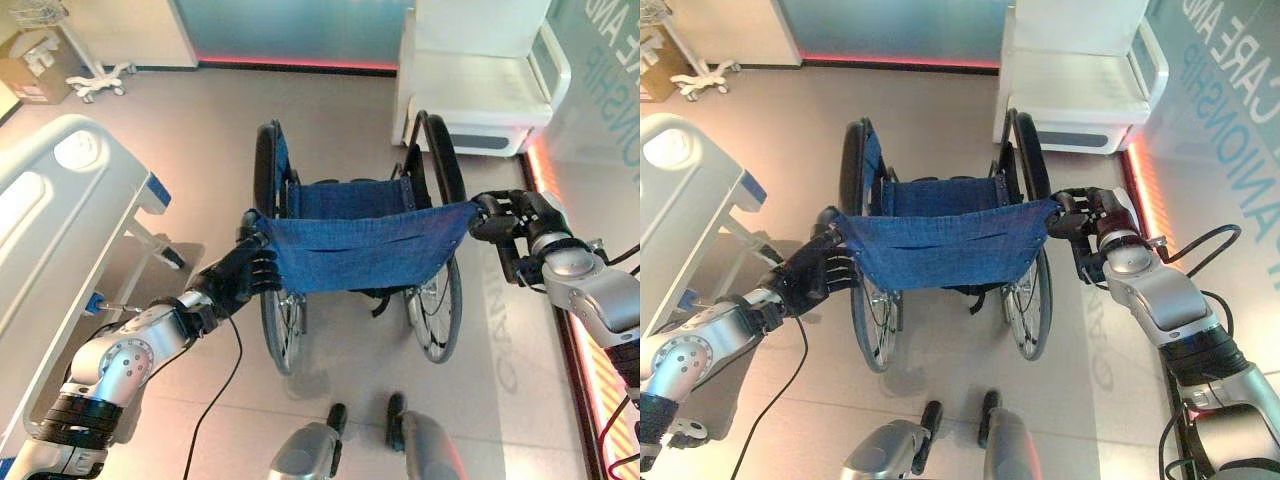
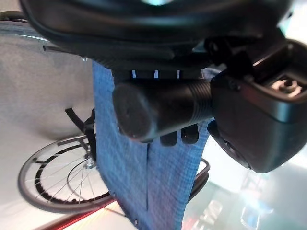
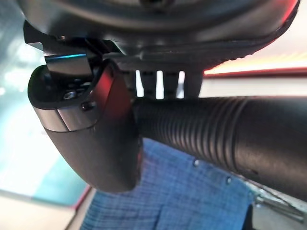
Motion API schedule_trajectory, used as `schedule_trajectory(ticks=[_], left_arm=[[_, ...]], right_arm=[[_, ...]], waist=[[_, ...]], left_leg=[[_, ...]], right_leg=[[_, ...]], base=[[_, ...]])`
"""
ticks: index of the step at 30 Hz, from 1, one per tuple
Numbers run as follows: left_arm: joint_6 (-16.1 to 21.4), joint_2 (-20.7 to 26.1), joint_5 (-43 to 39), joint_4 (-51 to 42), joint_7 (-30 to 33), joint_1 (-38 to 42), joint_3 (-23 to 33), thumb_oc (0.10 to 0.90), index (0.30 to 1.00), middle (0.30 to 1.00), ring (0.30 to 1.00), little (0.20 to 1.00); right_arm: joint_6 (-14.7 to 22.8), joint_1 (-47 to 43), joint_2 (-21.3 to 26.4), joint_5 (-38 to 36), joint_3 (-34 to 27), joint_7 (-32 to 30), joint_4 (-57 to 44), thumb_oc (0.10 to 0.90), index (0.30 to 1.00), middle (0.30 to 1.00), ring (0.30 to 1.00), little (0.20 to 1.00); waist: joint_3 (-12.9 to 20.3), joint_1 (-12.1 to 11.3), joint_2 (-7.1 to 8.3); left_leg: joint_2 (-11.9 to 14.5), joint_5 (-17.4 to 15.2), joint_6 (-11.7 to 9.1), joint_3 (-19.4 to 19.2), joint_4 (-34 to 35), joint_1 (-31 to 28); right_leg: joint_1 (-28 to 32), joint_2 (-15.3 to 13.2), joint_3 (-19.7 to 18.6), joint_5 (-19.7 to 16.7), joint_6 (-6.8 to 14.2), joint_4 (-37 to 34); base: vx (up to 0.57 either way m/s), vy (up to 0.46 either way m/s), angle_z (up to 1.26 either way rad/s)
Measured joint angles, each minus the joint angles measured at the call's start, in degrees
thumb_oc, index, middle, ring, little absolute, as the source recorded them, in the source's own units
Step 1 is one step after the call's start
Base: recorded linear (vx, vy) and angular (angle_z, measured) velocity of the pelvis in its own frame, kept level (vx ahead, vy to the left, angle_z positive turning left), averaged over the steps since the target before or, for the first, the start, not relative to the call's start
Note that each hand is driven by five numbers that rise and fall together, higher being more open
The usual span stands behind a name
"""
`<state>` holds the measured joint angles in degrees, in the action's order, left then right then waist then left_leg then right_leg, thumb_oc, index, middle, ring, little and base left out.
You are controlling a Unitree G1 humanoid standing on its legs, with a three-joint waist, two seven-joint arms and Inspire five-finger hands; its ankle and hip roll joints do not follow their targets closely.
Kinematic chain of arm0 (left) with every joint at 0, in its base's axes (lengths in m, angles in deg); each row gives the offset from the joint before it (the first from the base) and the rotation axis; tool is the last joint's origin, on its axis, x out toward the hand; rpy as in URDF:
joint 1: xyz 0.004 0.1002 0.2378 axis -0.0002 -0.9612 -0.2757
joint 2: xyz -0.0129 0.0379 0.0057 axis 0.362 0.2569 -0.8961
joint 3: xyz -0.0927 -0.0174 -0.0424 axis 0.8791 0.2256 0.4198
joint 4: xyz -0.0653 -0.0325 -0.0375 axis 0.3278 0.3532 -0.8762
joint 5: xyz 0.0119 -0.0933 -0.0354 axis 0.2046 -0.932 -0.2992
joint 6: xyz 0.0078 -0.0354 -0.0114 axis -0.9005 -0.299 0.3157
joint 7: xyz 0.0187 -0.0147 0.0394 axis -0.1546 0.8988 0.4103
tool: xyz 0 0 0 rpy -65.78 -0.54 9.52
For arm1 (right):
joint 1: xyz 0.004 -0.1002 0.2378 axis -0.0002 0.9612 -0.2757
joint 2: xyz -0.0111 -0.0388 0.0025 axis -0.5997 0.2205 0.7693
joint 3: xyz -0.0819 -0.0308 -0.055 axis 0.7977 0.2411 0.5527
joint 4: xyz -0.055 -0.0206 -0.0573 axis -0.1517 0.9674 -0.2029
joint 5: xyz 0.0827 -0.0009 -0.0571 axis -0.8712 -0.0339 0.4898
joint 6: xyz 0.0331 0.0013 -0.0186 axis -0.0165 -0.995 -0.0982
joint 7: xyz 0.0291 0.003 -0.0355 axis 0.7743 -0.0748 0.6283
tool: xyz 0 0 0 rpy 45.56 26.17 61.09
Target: Push the wheelchair next to the bed
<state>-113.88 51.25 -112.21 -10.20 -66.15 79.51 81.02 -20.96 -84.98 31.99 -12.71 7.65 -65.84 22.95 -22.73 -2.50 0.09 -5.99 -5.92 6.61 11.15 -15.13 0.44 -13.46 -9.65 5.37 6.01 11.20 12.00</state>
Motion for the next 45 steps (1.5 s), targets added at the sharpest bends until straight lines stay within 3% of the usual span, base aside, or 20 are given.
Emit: schedule_trajectory(ticks=[4,5,6,9,10,11,12,13,15,18,22,28,29,30,32,33,37,39,43,45], left_arm=[[0.89,0.78,-0.02,-0.67,0.24,-1.31,-0.02,0.4,0.3,0.3,0.3,0.3],[1.23,0.02,-0.08,-1.47,0.98,-1.54,0.38,0.4,0.3,0.3,0.3,0.3],[1.23,-1.07,-0.06,-2.44,1.66,-2.54,0.38,0.4,0.3,0.3,0.3,0.3],[1.2,0.36,-0.08,-6.72,1.76,-3.89,0.82,0.4,0.3,0.3,0.3,0.3],[1.2,0.27,-0.09,-7.1,1.83,-3.89,0.87,0.4,0.3,0.3,0.3,0.3],[1.23,0.22,-0.11,-7.24,1.87,-3.6,0.96,0.4,0.3,0.3,0.3,0.3],[1.3,-0.27,-0.11,-7.12,2.01,-3.97,0.97,0.4,0.3,0.3,0.3,0.3],[1.23,-0.58,-0.07,-6.87,2.05,-4.4,0.95,0.4,0.3,0.3,0.3,0.3],[1.24,-1.06,-0.04,-7.68,1.89,-7.02,1.28,0.4,0.3,0.3,0.3,0.3],[1.37,0.44,-0.11,-9.6,-0.11,-12.5,3.12,0.4,0.3,0.3,0.3,0.3],[1.54,-0.51,0.07,-9.62,-1.3,-13.31,2.86,0.4,0.3,0.3,0.3,0.3],[1.31,-0.97,1.69,-11.36,-1.86,-14.23,1.47,0.4,0.3,0.3,0.3,0.3],[1.3,-0.87,1.69,-11.19,-2.2,-14.78,1.48,0.4,0.3,0.3,0.3,0.3],[1.36,-0.77,1.72,-11.6,-2.27,-13.98,1.59,0.4,0.3,0.3,0.3,0.3],[1.32,-1.11,1.73,-8.58,-2.65,-11.16,1.73,0.4,0.3,0.3,0.3,0.3],[1.32,-0.27,1.71,-7.02,-2.54,-9.58,1.65,0.4,0.3,0.3,0.3,0.3],[1.38,1.64,1.78,-2.91,-2.57,-4.38,1.13,0.4,0.3,0.3,0.3,0.3],[2.44,2.29,2.33,-0.84,-1.57,-1.27,1.22,0.4,0.3,0.3,0.3,0.3],[6.54,2.34,4.39,-0.27,-0.22,-1.19,2.82,0.4,0.3,0.3,0.3,0.3],[6.67,1.77,4.47,-0.2,0.11,-1.32,4.09,0.4,0.3,0.3,0.3,0.3]], right_arm=[[-1.91,1.06,-0.08,-1.73,-0.21,-0.17,-0.82,0.4,0.3,0.3,0.3,0.3],[-1.84,-0.74,0.3,-2.9,-0.25,0.46,0.83,0.4,0.3,0.3,0.3,0.3],[-1.33,-1.21,0.44,-2.88,-0.16,0.7,1.82,0.4,0.3,0.3,0.3,0.3],[-1.94,-3.64,3.5,-2.84,0.47,3.0,2.56,0.4,0.3,0.3,0.3,0.3],[-1.8,-4.22,3.53,-2.87,0.48,3.57,3.44,0.4,0.3,0.3,0.3,0.3],[-1.71,-5.26,3.51,-3.38,0.53,4.53,5.09,0.4,0.3,0.3,0.3,0.3],[-1.48,-5.18,2.94,-3.44,0.71,4.66,5.68,0.4,0.3,0.3,0.3,0.3],[-0.59,-5.04,2.86,-3.56,1.33,4.72,6.38,0.4,0.3,0.3,0.3,0.3],[-0.97,-4.49,3.05,-3.6,1.94,4.94,5.74,0.4,0.3,0.3,0.3,0.3],[-2.29,-3.99,3.32,-3.77,2.36,8.28,5.69,0.4,0.3,0.3,0.3,0.3],[-0.85,-3.74,2.86,-3.65,2.85,8.71,8.11,0.4,0.3,0.3,0.3,0.3],[1.94,0.4,2.66,-0.29,2.08,8.7,8.5,0.4,0.3,0.3,0.3,0.3],[2.38,1.24,2.38,0.06,2.04,8.69,8.49,0.4,0.3,0.3,0.3,0.3],[2.82,1.08,1.96,0.8,1.99,8.19,8.59,0.4,0.3,0.3,0.3,0.3],[2.92,0.58,-0.17,2.56,1.91,7.06,8.9,0.4,0.3,0.3,0.3,0.3],[2.81,-0.17,-0.87,2.61,2.12,6.37,8.91,0.4,0.3,0.3,0.3,0.3],[2.55,-2.03,-1.97,2.13,2.05,5.21,8.71,0.4,0.3,0.3,0.3,0.3],[2.57,-4.09,-2.01,1.01,1.99,5.13,8.78,0.4,0.3,0.3,0.3,0.3],[2.39,-6.0,-1.86,0.02,2.12,5.09,7.87,0.4,0.3,0.3,0.3,0.3],[1.89,-6.74,-1.37,-0.94,1.79,4.42,5.71,0.4,0.3,0.3,0.3,0.3]], waist=[[0.94,-0.14,3.61],[1.03,0.7,2.68],[1.84,0.64,0.69],[2.31,0.75,0.42],[2.32,-0.17,0.46],[2.23,-1.88,1.24],[2.34,-3.08,1.01],[2.16,-3.43,1.06],[1.83,-5.28,1.75],[1.59,-6.63,1.94],[0.82,-7.6,-0.52],[4.22,-11.6,-0.69],[5.65,-11.71,-0.38],[5.85,-11.59,-0.17],[5.93,-11.26,1.31],[5.93,-10.82,1.35],[5.36,-9.25,1.89],[3.72,-8.72,2.15],[1.99,-7.43,2.88],[0.45,-6.04,1.66]], left_leg=[[1.79,-3.39,-4.39,0.32,-0.94,-1.87],[2.44,-8.4,-6.65,-1.05,-15.27,1.18],[3.64,-11.8,-7.17,-2.32,-20.51,0.91],[6.8,-14.29,-10.16,-7.35,-17.74,0.16],[7.1,-13.85,-11.97,-7.15,-19.28,0.96],[6.85,-11.21,-15.34,-6.31,-30.34,6.48],[6.78,-8.68,-15.24,-6.09,-33.82,7.71],[5.29,-1.66,-15.45,-4.44,-43.28,13.68],[0.74,-1.94,-12.21,-6.7,-38.9,17.56],[3.27,-0.43,-10.49,-14.3,-16.45,15.8],[8.1,4.56,-14.98,-15.87,4.26,16.52],[7.2,4.97,-14.39,-16.38,0.51,11.93],[7.02,5.53,-11.06,-16.43,1.89,9.74],[6.83,12.7,-2.46,-20.48,4.94,7.78],[4.79,10.68,-0.9,-20.93,4.78,6.91],[4.25,10.33,-0.61,-20.56,6.52,5.66],[3.79,10.17,-0.66,-18.8,8.17,3.33],[3.61,8.64,-1.45,-17.12,7.19,3.0],[3.58,4.9,-1.91,-14.13,5.08,2.4],[3.81,3.03,-2.25,-11.42,3.45,2.31]], right_leg=[[1.83,-2.97,0.0,0.98,-0.1,7.23],[2.1,-1.76,0.24,-1.33,-0.68,8.91],[2.16,0.69,0.28,-0.89,-2.86,10.41],[-0.51,3.12,1.57,2.63,-6.99,16.16],[-0.25,3.8,1.98,3.09,-7.91,17.54],[-0.98,4.18,2.98,5.55,-10.27,20.34],[-0.05,4.87,3.08,6.55,-11.21,20.35],[1.53,6.61,0.93,6.53,-11.66,18.71],[5.31,7.26,-1.49,5.66,-12.47,13.97],[11.75,8.91,-1.66,5.85,-13.49,8.42],[19.85,12.21,-2.96,6.49,-14.39,2.98],[25.59,9.32,-5.09,13.7,-13.06,2.83],[25.9,8.71,-4.13,14.61,-10.69,4.49],[22.84,6.82,0.12,16.94,-5.75,16.07],[15.27,3.56,0.12,14.22,-0.29,32.77],[11.76,2.2,1.85,14.42,-1.07,36.05],[9.6,2.29,5.69,15.22,-5.37,17.69],[7.63,3.31,5.76,8.86,-7.44,10.02],[4.07,2.68,3.93,4.13,-4.68,10.29],[1.7,2.12,2.12,2.49,-2.22,8.05]], base=[[0.5,-0.183,0.81],[0.45,-0.181,0.63],[0.44,-0.207,0.56],[0.36,-0.254,0.6],[0.47,-0.281,0.08],[0.28,-0.124,-0.2],[0.34,-0.135,-0.14],[0.27,-0.052,0.04],[0.46,-0.076,-0.14],[0.54,0.027,-0.2],[0.58,0.084,0.01],[0.4,0.102,-0.3],[0.34,0.135,-0.22],[0.41,0.122,-0.05],[0.41,0.077,0.04],[0.28,-0.042,0.06],[0.23,-0.106,0.23],[0.25,-0.135,0.27],[0.4,-0.182,0.27],[0.66,-0.28,0.4]])
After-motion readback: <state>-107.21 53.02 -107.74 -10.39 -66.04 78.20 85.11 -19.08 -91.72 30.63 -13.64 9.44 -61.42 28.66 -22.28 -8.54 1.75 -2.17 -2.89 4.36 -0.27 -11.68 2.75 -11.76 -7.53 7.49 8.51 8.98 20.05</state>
